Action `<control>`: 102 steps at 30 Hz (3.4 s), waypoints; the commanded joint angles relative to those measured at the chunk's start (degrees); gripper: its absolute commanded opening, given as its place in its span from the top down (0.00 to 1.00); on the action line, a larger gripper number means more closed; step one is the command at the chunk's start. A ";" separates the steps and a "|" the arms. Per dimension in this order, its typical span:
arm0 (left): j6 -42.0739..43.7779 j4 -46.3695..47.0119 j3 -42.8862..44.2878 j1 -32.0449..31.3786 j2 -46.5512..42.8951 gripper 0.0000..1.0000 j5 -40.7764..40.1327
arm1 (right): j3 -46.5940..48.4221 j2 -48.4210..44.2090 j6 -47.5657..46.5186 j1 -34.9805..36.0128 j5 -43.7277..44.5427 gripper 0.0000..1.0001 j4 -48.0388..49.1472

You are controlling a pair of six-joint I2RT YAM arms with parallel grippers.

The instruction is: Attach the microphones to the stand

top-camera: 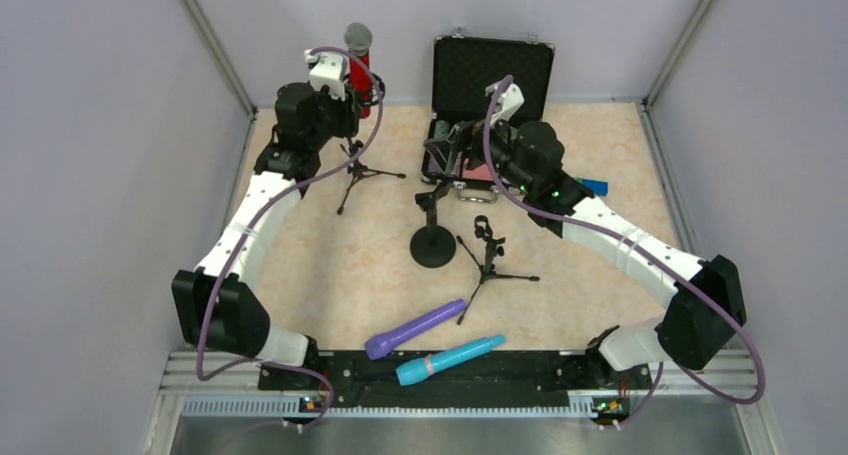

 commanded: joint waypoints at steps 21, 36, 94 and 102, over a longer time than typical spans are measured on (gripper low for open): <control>-1.74 17.59 -2.34 4.06 8.20 1.00 2.74 | 1.44 2.59 -0.49 -1.26 -1.00 0.01 0.90; -10.04 18.75 -4.02 7.97 13.84 1.00 4.58 | 1.46 3.69 0.20 -1.35 -1.40 0.01 0.97; -26.20 25.50 -13.63 9.84 -7.32 0.01 29.29 | 1.77 3.06 2.65 -1.75 -4.35 0.01 0.08; -26.87 12.14 -11.66 7.55 -9.52 0.02 32.91 | 1.25 1.37 8.55 -6.00 -7.32 0.01 -3.31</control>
